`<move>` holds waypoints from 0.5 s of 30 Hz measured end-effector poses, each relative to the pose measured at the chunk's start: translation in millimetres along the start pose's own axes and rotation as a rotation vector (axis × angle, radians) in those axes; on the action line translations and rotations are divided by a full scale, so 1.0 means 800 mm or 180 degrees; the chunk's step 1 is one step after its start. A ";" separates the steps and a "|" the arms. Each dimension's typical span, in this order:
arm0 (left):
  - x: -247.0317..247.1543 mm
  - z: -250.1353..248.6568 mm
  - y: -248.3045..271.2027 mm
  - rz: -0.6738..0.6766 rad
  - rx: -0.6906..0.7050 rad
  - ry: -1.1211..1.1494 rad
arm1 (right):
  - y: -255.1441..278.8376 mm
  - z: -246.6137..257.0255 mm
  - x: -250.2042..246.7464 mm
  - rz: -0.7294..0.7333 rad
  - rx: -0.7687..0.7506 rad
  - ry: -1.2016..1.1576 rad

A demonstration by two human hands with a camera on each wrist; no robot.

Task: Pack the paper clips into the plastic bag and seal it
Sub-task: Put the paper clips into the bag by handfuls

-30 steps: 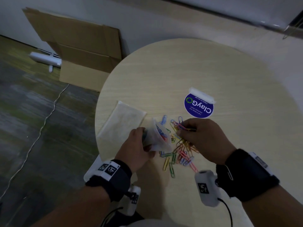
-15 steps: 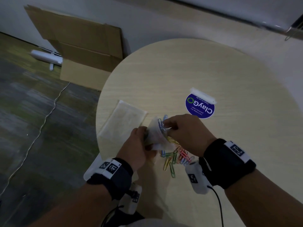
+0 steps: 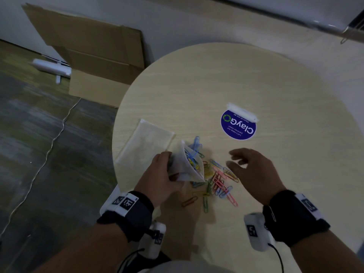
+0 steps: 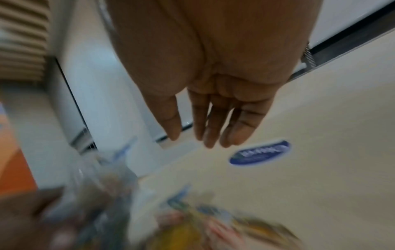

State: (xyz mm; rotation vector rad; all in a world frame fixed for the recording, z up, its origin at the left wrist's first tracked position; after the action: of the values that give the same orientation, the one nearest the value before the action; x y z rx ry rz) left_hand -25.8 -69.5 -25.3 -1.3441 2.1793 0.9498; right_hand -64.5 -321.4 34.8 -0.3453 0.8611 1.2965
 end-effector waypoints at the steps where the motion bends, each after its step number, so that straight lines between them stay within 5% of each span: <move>1: 0.000 0.002 0.001 -0.0010 0.0000 0.0006 | 0.001 -0.024 0.010 0.0088 0.0203 0.0270; 8: 0.001 0.010 -0.002 -0.0154 0.0038 0.0024 | 0.025 -0.038 0.093 0.0732 0.0100 0.1535; 15: 0.003 0.010 -0.003 -0.0221 0.0079 0.0009 | 0.033 -0.030 0.118 0.0903 -0.0481 0.1374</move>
State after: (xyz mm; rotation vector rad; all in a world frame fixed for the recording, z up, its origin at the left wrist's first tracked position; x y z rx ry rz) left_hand -24.7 -66.1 -33.2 -1.4006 2.1250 0.8924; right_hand -95.5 -264.9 -42.7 -0.6570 1.2095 1.5842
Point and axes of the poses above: each hand's wrist, its own y-axis away from the middle knuckle, its own x-axis out of the palm, z = x × y, the point moved 5 cm from there along -y, towards the middle knuckle, and after that the axes turned 7 degrees about -y, right-handed, at the moved point
